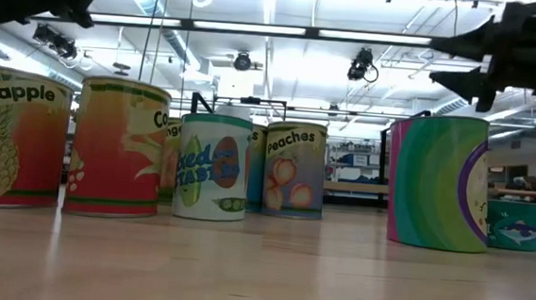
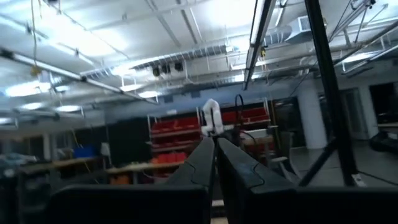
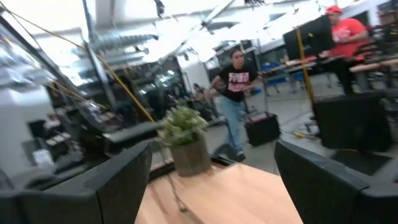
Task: Pick and place cans onto a shelf
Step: Put the right blue can on the shelf, then put the blue can on the shelf
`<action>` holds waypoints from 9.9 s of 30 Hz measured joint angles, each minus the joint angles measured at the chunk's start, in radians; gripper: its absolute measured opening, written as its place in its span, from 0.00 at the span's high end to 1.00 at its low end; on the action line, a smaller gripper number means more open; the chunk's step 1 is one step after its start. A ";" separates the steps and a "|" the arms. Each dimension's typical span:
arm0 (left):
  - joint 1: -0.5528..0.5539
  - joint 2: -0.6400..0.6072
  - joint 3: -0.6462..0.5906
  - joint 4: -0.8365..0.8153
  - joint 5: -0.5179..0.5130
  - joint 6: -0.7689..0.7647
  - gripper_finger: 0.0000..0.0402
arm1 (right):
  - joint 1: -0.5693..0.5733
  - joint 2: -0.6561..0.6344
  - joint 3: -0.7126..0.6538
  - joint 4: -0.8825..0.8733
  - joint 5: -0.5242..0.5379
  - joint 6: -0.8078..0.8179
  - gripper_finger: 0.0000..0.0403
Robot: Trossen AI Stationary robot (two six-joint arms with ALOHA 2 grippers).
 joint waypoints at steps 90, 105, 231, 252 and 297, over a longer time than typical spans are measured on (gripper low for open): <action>0.001 0.635 0.046 0.372 -0.107 -0.133 0.49 | 0.232 1.650 1.089 -0.788 -0.281 -0.034 0.01; 0.001 0.635 0.046 0.372 -0.108 -0.134 0.49 | 0.239 1.691 1.089 -0.606 -0.266 0.018 0.01; 0.001 0.635 0.046 0.324 -0.345 -0.097 0.49 | -0.285 2.164 2.231 -1.511 -0.550 -0.636 0.03; -0.003 0.635 0.045 0.203 -0.373 -0.160 0.49 | 0.011 2.159 2.231 -1.849 -0.429 -0.491 0.21; -0.002 0.635 0.045 0.183 -0.372 -0.249 0.49 | 0.138 1.777 1.159 -0.538 -0.325 -0.246 0.01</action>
